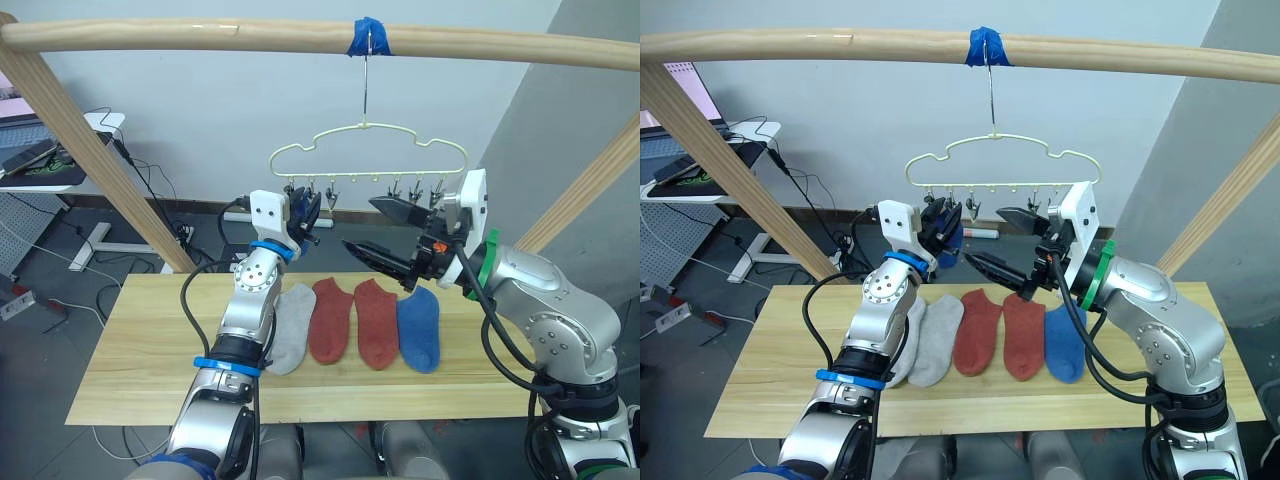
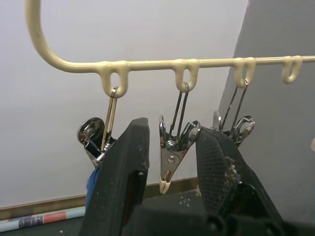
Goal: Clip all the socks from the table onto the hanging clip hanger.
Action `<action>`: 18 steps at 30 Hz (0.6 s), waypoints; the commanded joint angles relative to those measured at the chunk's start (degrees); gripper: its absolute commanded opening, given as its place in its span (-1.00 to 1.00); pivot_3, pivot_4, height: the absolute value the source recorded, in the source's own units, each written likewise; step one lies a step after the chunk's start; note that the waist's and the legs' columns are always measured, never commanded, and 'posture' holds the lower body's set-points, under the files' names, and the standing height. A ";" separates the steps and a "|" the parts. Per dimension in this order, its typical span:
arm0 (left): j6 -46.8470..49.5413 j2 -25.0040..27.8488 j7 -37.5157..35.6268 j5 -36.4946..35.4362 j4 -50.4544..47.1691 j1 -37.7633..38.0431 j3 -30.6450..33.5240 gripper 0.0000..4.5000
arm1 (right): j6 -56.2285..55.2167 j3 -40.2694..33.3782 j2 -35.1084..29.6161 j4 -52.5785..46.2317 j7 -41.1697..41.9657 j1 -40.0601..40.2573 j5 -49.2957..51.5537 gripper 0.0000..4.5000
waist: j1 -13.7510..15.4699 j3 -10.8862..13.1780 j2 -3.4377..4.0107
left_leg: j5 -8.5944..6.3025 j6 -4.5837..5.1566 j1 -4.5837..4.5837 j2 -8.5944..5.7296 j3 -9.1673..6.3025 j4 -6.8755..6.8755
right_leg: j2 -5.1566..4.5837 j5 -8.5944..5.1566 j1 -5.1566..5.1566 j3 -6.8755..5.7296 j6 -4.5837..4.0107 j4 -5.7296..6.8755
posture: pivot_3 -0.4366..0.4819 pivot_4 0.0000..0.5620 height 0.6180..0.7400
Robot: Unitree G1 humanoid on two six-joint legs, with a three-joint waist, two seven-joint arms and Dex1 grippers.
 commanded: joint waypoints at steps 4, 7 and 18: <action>-2.23 -0.17 0.03 0.52 0.20 -1.64 0.38 -0.26 | -0.87 -1.38 -0.43 -2.29 -0.36 -1.28 1.40 1.00 | -0.14 0.00 0.00 | 0.00 0.00 0.01 0.00 0.00 0.14 | 0.01 0.09 0.07 0.01 0.05 0.00 | -0.42 -0.45 1.00; -2.59 -0.15 0.03 0.63 0.83 -1.80 0.33 -0.26 | -0.87 -1.35 -0.46 -2.31 -0.50 -1.26 1.39 1.00 | -0.26 0.00 0.00 | 0.00 0.00 0.01 0.00 0.00 0.15 | 0.02 0.11 0.07 0.02 0.06 -0.01 | -0.42 -0.45 1.00; -3.36 -0.19 -0.11 0.56 2.73 -3.11 0.46 -0.34 | -0.85 -1.41 -0.66 -2.39 -0.77 -1.15 1.41 1.00 | -0.46 0.00 0.00 | 0.00 0.00 0.00 0.00 0.00 0.16 | 0.02 0.11 0.07 0.03 0.07 -0.01 | -0.42 -0.44 1.00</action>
